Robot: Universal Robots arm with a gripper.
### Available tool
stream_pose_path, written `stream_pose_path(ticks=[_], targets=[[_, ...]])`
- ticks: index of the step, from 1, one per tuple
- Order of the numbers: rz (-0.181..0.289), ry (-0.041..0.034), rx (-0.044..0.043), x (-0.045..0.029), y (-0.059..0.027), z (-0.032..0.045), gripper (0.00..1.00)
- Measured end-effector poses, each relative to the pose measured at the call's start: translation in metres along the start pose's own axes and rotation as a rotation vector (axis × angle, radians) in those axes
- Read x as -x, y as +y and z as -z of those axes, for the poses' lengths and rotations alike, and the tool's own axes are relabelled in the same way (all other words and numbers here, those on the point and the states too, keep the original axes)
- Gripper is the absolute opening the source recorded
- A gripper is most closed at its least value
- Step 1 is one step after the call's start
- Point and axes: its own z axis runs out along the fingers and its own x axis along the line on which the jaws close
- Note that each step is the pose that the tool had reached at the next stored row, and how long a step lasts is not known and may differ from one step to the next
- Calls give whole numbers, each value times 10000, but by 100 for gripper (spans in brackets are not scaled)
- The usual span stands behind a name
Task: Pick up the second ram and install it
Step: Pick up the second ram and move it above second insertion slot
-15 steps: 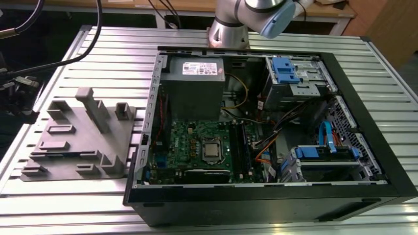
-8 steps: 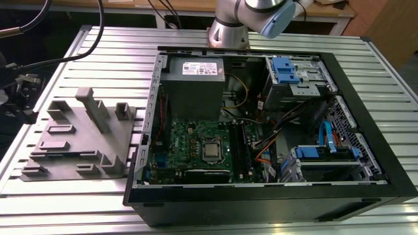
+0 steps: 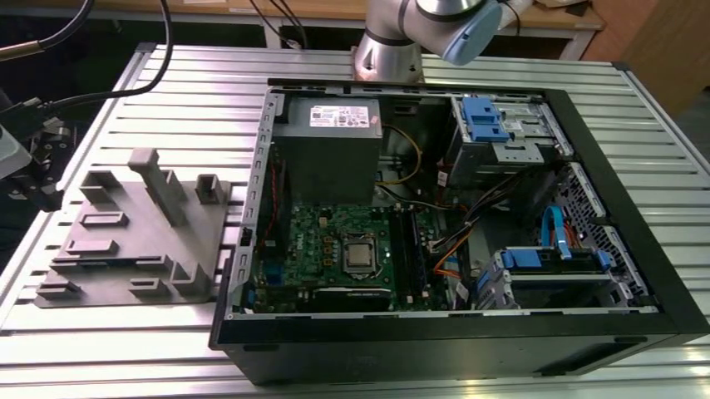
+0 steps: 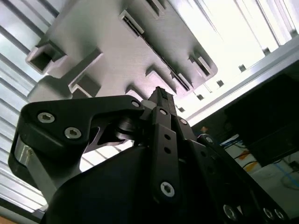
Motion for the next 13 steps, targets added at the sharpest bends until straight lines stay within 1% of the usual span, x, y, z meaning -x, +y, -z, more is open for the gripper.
stream_pose_path(ticks=[8, 9, 13], targets=[[85, 4, 3, 0, 0, -1, 7], [175, 8, 4, 0, 0, -1, 7], [850, 37, 18, 0, 0, -3, 7]])
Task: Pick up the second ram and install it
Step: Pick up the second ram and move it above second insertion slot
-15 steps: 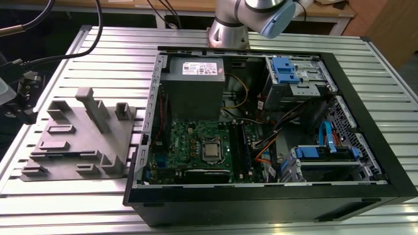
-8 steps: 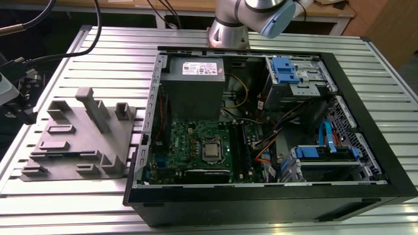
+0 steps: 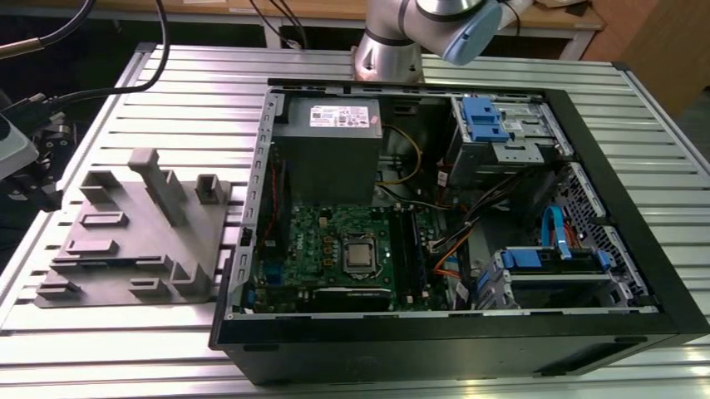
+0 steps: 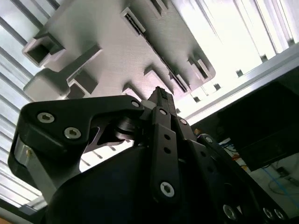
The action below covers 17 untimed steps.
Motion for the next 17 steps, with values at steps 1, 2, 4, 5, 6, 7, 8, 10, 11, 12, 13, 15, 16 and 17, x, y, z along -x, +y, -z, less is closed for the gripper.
stream_pose_path(ticks=[1, 2, 4, 5, 6, 7, 8, 10, 11, 12, 13, 15, 16, 17], targets=[[180, 8, 3, 0, 0, -1, 7], [358, 15, 7, 0, 0, -1, 7], [735, 33, 15, 0, 0, -2, 7], [913, 40, 18, 0, 0, -2, 7], [1094, 49, 21, 0, 0, -3, 7], [1273, 56, 26, 0, 0, -4, 7], [1459, 64, 29, 0, 0, -5, 7], [1818, 81, 36, 0, 0, -7, 7], [1998, 89, 39, 0, 0, -8, 7], [2176, 96, 43, 0, 0, -9, 7], [2368, 104, 47, 0, -1, -11, 7], [2732, 120, 54, 0, 0, -13, 7], [2900, 128, 57, 0, -1, -13, 7], [3058, 137, 59, 0, -1, -14, 7]])
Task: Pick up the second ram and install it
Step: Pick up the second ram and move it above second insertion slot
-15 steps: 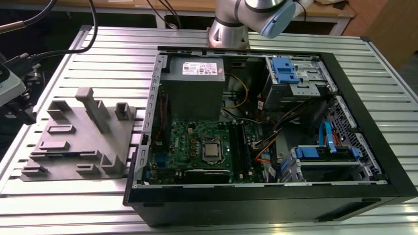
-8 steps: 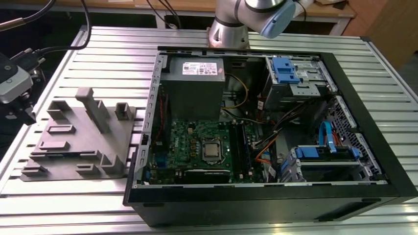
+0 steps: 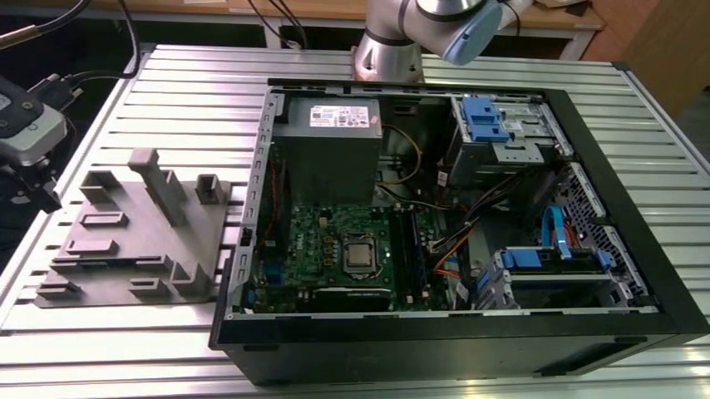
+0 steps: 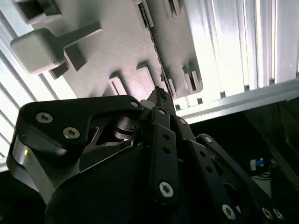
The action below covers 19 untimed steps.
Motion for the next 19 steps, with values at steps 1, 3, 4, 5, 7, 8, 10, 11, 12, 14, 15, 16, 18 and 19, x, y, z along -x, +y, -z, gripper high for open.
stream_pose_path(ticks=[1, 3, 4, 5, 7, 8, 10, 11, 12, 14, 15, 16, 18, 19], targets=[[141, 7, 2, 0, 0, 0, 7], [421, 20, 6, 0, 0, -1, 7], [571, 27, 8, 0, 0, -2, 7], [715, 35, 10, 0, 0, -2, 7], [1018, 51, 12, 0, 0, -4, 7], [1180, 61, 13, 0, 0, -5, 7], [1507, 79, 15, 0, -1, -7, 7], [1683, 87, 17, 0, 0, -8, 7], [1841, 94, 20, 0, 0, -9, 7], [2290, 114, 29, 0, 0, -12, 7], [2591, 127, 35, 0, -1, -14, 7], [2812, 136, 39, 0, -1, -16, 7], [3108, 149, 45, 0, -1, -18, 7], [3253, 155, 48, 0, -1, -20, 7]])
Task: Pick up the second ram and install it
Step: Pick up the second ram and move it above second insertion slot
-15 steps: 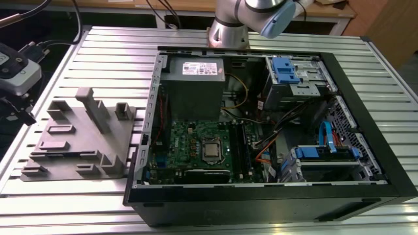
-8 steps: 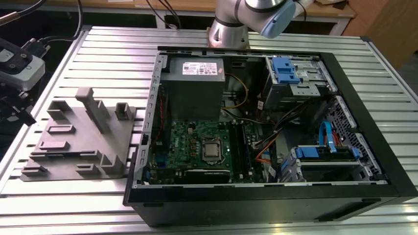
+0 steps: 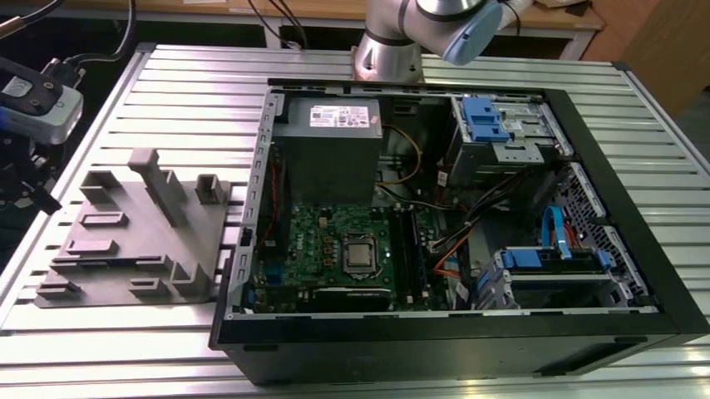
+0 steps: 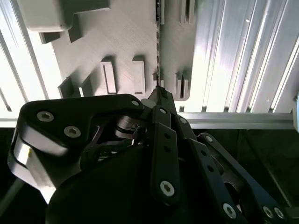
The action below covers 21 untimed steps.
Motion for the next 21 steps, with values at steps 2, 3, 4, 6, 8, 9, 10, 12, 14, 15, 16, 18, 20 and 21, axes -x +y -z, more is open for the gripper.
stream_pose_path(ticks=[2, 3, 4, 6, 8, 9, 10, 12, 14, 15, 16, 18, 20, 21], targets=[[289, 13, 6, 0, 0, -2, 7], [421, 18, 8, 0, 0, -3, 7], [544, 23, 10, 0, 0, -4, 7], [788, 33, 15, 0, 0, -6, 7], [1046, 44, 20, 0, 0, -8, 7], [1172, 50, 22, 0, -1, -9, 7], [1302, 56, 24, 0, -1, -10, 7], [1602, 68, 30, 0, -1, -14, 7], [1939, 84, 36, 0, -1, -18, 7], [2122, 91, 40, 0, -1, -21, 7], [2291, 97, 42, 0, -1, -24, 7], [2540, 108, 47, 0, -1, -29, 7], [2618, 111, 48, 0, -2, -33, 7], [2618, 112, 49, -1, -2, -33, 7]])
